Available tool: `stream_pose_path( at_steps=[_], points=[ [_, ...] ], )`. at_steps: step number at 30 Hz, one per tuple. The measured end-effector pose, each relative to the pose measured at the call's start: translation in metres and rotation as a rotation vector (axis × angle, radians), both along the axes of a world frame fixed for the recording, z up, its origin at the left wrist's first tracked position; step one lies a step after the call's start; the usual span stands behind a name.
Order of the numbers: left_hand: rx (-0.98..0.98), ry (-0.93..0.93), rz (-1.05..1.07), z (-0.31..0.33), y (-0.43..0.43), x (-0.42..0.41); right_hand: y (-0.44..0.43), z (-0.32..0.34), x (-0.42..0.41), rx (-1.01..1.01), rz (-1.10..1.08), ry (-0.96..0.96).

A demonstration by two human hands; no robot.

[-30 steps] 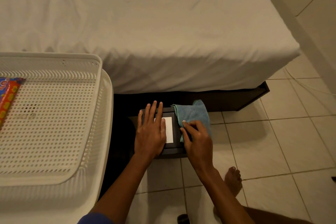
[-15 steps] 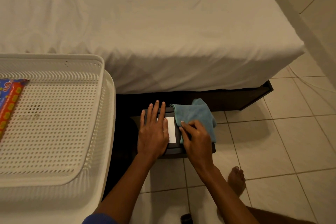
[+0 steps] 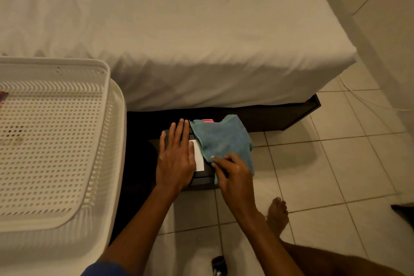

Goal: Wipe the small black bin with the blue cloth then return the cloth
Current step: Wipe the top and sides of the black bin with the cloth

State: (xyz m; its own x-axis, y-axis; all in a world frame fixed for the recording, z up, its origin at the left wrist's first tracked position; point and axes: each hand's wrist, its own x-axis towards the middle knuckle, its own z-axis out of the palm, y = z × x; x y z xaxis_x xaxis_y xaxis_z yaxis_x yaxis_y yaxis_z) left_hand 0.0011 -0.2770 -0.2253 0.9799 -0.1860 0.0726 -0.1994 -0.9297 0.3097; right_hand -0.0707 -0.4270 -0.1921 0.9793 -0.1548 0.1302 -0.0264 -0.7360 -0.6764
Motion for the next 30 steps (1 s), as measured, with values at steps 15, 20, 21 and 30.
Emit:
stream_pose_path(
  at_steps=[15,20,21,30],
  points=[
    [0.003,0.014,-0.002,0.001,-0.001,0.000,0.017,0.001,0.000,0.009,-0.114,-0.008],
    [-0.033,0.033,0.002,0.004,0.000,-0.001,0.018,-0.002,0.036,-0.010,-0.150,-0.043],
    [-0.030,0.025,0.007,0.004,0.000,-0.001,0.018,-0.005,0.027,-0.029,-0.158,-0.044],
    [-0.031,0.022,-0.006,0.003,0.001,0.000,0.018,-0.008,0.034,-0.059,-0.163,-0.083]
  ],
)
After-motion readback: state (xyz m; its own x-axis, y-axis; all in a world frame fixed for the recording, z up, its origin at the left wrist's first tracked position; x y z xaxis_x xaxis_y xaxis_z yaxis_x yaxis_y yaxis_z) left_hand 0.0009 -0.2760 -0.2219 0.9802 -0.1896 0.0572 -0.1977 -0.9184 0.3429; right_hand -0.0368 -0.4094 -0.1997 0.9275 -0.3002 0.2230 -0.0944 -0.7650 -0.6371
